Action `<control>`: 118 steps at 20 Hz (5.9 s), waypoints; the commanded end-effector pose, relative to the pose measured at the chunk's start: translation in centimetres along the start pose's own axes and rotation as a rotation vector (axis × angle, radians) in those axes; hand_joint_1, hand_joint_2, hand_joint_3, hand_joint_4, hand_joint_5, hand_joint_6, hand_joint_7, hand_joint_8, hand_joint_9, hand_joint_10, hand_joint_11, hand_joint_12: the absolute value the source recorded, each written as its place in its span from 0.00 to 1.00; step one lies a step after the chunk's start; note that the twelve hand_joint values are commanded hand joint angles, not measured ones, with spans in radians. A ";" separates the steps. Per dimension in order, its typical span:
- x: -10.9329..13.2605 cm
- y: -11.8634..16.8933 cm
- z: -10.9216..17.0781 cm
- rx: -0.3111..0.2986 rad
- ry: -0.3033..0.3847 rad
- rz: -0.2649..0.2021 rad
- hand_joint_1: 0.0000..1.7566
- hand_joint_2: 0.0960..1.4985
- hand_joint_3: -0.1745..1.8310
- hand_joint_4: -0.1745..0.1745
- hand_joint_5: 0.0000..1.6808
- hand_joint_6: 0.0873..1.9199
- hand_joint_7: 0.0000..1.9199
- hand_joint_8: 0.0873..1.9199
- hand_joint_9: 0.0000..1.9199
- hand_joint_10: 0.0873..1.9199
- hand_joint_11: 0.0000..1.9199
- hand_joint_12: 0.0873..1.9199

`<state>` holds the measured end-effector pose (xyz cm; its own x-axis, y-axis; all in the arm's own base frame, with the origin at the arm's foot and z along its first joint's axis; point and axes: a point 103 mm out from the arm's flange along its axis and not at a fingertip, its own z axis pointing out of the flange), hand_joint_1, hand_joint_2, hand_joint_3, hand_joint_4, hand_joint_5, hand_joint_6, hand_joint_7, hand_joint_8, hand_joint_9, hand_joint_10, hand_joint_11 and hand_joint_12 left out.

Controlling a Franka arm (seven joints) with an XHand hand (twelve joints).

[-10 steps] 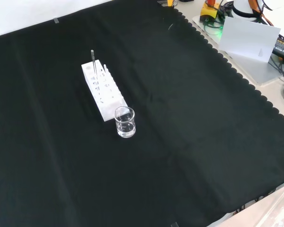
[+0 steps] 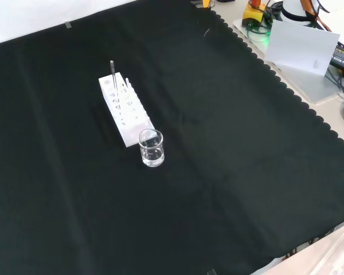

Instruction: Take the glass rod from the white test tube rack.

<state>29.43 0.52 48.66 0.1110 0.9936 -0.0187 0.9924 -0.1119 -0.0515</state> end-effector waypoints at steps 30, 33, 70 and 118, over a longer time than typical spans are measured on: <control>2.9 -2.8 -5.3 -0.072 -0.040 0.036 0.48 0.74 0.00 0.03 0.13 0.02 0.09 0.42 0.17 0.40 0.16 0.70; 3.6 -0.4 -4.7 -0.056 -0.041 0.020 0.47 0.74 0.00 0.03 0.14 0.02 0.09 0.42 0.18 0.40 0.16 0.70; 8.1 21.4 10.0 0.031 0.009 -0.187 0.48 0.75 0.00 0.01 0.19 0.02 0.18 0.41 0.32 0.36 0.30 0.66; 2.9 27.4 19.1 0.099 0.029 -0.198 0.46 0.77 0.00 0.00 0.20 0.16 0.31 0.41 0.46 0.34 0.37 0.62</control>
<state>56.08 0.36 28.53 -0.0839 0.9961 0.0254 0.9851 0.0868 -0.1485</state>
